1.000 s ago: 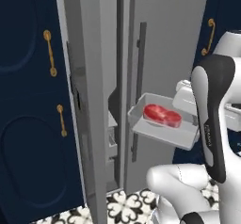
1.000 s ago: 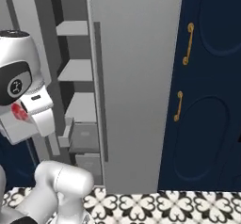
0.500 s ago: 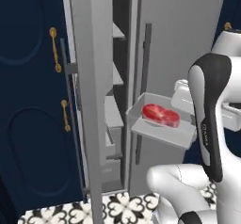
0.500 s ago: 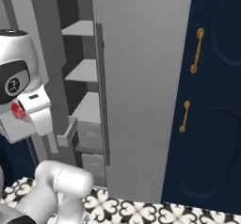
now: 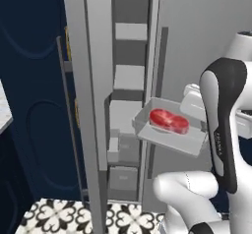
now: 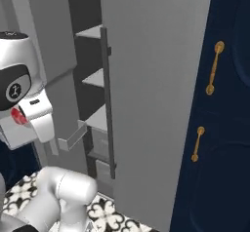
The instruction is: Take the meat container that has the steak and place it on the second highest rack of the freezer. Then take the vegetable container that has the carrot and avocado and place it on the highest rack of the freezer.
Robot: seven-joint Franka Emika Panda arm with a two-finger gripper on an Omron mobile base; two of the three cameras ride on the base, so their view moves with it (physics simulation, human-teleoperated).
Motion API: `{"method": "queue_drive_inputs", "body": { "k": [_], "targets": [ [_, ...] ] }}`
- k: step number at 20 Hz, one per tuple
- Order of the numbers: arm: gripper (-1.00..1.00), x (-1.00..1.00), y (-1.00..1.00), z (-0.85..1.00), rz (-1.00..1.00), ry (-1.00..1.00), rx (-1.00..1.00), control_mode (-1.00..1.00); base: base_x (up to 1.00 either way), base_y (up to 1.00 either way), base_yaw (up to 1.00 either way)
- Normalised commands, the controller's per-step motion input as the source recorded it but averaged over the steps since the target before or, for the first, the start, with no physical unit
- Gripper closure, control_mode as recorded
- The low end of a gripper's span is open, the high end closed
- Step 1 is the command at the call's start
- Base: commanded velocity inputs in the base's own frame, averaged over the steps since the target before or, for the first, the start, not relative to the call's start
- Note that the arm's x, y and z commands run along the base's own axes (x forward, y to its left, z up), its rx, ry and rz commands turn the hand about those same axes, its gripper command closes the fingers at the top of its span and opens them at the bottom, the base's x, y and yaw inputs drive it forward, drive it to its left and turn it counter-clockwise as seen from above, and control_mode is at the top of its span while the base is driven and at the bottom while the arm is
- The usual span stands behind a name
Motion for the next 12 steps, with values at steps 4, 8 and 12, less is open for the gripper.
{"method": "queue_drive_inputs", "body": {
  "k": [4,8,12],
  "targets": [
    [1.00,0.00,0.00,0.00,0.00,0.00,0.00,1.00,0.81,-0.34,0.37],
    [1.00,0.00,0.00,0.00,0.00,0.00,0.00,1.00,0.49,-0.42,0.33],
    [1.00,0.00,0.00,0.00,0.00,0.00,0.00,1.00,0.50,-0.25,0.23]
  ]
}}
